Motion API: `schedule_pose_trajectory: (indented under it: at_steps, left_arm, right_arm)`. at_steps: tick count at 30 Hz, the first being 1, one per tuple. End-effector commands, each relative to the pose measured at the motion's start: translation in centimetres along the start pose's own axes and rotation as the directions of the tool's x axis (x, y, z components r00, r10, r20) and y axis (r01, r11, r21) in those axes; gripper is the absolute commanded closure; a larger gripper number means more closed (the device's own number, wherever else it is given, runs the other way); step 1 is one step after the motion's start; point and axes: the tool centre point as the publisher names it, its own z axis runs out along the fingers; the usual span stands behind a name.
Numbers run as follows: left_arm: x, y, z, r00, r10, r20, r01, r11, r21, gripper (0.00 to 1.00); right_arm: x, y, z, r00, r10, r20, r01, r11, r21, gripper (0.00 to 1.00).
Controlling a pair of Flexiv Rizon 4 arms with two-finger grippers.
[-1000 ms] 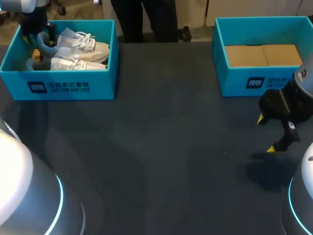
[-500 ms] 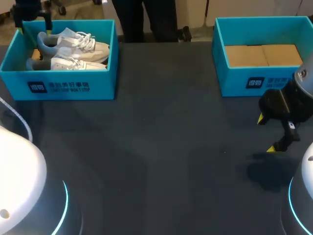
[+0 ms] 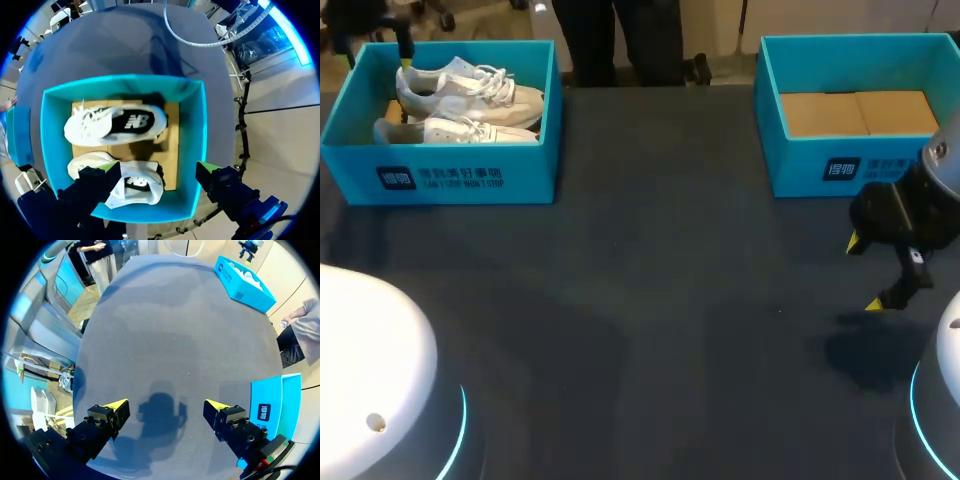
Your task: Take the shoe out of the shoebox, open the shoe tongue, remove and reinsert the insole, then place the shoe into the shoebox
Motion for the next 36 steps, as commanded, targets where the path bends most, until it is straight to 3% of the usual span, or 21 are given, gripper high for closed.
schedule_pose_trajectory:
  at_steps: [1, 13, 36]
  left_arm:
    - [0.1, -3.8, -0.4, 1.000, 0.001, -0.002, -0.001, 0.998, -0.068, 0.00]
    - [0.0, -3.9, -0.3, 1.000, 0.009, -0.004, -0.010, 0.999, -0.050, 0.00]
    - [0.4, -5.6, 6.6, 0.999, 0.044, -0.029, -0.041, 0.994, 0.098, 0.00]
  right_arm:
    - [0.0, 0.0, 0.1, 1.000, -0.001, 0.001, 0.001, 1.000, 0.001, 0.00]
    - [0.0, 0.0, 0.1, 1.000, -0.001, 0.001, 0.001, 1.000, 0.001, 0.00]
    - [0.0, 0.0, 0.1, 1.000, -0.001, 0.001, 0.001, 1.000, 0.001, 0.00]
